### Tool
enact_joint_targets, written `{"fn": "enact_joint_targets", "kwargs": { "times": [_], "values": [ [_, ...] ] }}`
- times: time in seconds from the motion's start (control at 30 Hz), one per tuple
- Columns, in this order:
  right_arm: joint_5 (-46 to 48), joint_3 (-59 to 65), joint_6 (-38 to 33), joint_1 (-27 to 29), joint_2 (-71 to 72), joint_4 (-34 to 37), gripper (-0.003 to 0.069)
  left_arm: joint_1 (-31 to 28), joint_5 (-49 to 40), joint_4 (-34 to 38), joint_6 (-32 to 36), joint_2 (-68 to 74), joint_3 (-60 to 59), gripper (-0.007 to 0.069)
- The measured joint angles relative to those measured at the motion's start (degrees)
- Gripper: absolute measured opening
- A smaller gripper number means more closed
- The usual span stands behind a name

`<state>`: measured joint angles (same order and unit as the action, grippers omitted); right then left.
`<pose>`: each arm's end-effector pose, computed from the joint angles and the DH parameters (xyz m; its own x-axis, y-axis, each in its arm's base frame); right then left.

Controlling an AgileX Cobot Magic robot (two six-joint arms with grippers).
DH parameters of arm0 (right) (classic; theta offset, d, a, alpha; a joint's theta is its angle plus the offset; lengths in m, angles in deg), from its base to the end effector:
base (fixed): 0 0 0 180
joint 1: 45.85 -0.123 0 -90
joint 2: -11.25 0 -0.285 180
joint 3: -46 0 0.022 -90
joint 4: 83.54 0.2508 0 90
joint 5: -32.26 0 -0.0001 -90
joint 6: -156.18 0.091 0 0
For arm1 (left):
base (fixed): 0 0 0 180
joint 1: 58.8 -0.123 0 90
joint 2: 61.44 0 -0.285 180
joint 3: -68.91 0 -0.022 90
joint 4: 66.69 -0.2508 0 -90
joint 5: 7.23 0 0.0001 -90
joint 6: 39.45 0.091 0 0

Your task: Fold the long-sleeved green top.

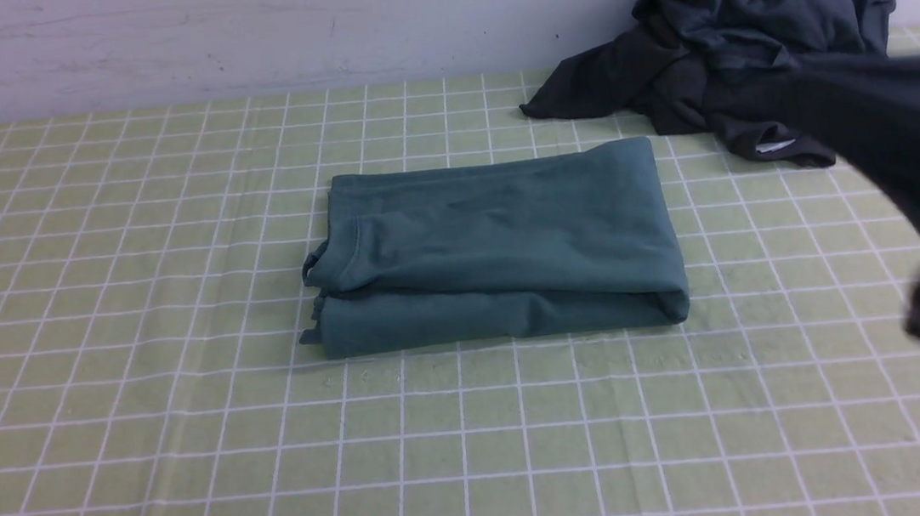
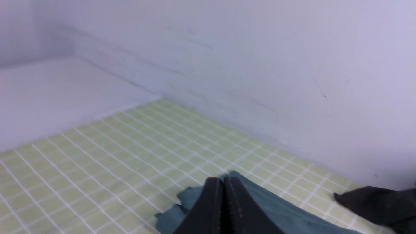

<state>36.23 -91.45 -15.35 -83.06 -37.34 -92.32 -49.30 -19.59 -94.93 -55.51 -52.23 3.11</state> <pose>0.1227 0.0919 0.3456 -0.0673 -0.0574 -0.9961 -0.5967 0.8025 -0.0060 0.0465 0.0016 0.2611 0.0815 0.1896 -0.9785 0.0492 0.9798 0.1939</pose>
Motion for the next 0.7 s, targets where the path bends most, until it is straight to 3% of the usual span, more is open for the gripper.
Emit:
{"fn": "enact_joint_targets", "kwargs": {
  "times": [0.2,0.7],
  "values": [
    [-3.52,12.16,3.15,0.0,5.07,1.28,-0.0013,0.0,0.0,-0.07,0.0,0.0,0.0,-0.0003],
    [3.63,14.32,3.58,0.0,5.19,1.28,-0.0013,0.0,-0.05,-0.07,0.0,-0.05,0.0,-0.0003]
  ]
}}
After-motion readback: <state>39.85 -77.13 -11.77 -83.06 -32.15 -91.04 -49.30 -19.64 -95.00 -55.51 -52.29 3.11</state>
